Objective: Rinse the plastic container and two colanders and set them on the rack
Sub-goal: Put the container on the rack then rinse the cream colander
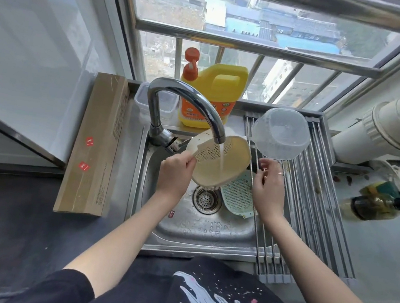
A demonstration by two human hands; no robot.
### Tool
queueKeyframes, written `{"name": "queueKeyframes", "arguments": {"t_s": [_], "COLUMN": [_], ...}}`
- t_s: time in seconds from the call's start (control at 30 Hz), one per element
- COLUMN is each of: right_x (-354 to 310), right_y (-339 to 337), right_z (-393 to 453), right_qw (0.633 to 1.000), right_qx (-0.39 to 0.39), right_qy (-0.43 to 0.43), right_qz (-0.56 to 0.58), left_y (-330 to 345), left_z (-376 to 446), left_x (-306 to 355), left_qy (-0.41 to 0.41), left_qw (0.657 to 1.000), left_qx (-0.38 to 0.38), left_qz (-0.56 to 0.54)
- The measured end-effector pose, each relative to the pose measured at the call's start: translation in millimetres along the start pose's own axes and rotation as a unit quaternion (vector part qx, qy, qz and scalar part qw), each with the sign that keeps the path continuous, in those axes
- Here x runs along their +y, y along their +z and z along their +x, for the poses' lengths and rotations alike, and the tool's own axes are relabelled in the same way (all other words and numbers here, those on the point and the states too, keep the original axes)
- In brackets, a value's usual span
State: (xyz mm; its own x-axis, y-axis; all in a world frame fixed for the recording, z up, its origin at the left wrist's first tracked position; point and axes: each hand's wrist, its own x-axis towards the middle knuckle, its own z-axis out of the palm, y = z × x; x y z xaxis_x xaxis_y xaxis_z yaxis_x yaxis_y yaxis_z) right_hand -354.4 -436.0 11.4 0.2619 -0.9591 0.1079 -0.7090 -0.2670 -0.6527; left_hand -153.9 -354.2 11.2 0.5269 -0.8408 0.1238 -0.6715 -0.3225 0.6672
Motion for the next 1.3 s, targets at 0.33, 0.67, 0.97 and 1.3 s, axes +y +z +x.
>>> {"name": "queueKeyframes", "arguments": {"t_s": [0.33,0.67,0.97,1.3], "right_x": [-10,-16,-35,8], "right_y": [-8,-22,-27,-29], "right_z": [24,28,47,32], "right_qw": [0.996,0.987,0.982,0.932], "right_qx": [-0.067,-0.107,-0.128,-0.222], "right_qy": [0.064,0.119,0.138,0.285], "right_qz": [-0.006,0.014,-0.003,0.036], "left_y": [2,2,10,-2], "left_z": [2,-22,-26,-20], "left_x": [22,16,13,26], "left_qy": [-0.202,-0.439,-0.501,-0.425], "left_qw": [0.959,0.77,0.659,0.724], "left_qx": [-0.086,-0.366,-0.458,-0.507], "left_qz": [-0.178,-0.282,-0.325,-0.194]}}
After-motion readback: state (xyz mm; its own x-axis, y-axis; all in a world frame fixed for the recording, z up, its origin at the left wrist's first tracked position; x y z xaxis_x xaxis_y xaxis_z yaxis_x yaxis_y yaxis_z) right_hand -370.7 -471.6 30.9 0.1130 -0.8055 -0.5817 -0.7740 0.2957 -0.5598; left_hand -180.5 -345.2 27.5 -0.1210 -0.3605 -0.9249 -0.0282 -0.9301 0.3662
